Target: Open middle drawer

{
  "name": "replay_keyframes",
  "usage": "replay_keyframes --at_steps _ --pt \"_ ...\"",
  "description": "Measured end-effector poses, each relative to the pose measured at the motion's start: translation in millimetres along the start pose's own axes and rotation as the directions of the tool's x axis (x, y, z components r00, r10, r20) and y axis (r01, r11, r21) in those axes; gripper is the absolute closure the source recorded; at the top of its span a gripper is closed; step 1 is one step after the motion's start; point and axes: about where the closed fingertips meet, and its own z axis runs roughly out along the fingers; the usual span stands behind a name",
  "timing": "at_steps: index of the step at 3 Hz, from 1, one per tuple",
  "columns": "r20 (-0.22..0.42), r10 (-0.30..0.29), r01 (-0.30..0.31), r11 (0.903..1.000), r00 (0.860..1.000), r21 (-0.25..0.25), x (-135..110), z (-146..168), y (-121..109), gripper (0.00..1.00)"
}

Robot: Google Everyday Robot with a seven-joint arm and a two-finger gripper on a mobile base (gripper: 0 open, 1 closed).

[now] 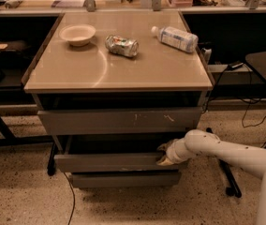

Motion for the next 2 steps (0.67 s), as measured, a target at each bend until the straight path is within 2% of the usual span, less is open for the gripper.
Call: replay_keyframes --at_steps 1,2 --pt "0.045 0.008 -0.008 1.0000 0.999 -0.003 6.0 -4.4 15.4 0.33" --pt "0.077 0.013 -0.013 0.9999 0.997 -0.007 6.0 -6.3 31.2 0.36"
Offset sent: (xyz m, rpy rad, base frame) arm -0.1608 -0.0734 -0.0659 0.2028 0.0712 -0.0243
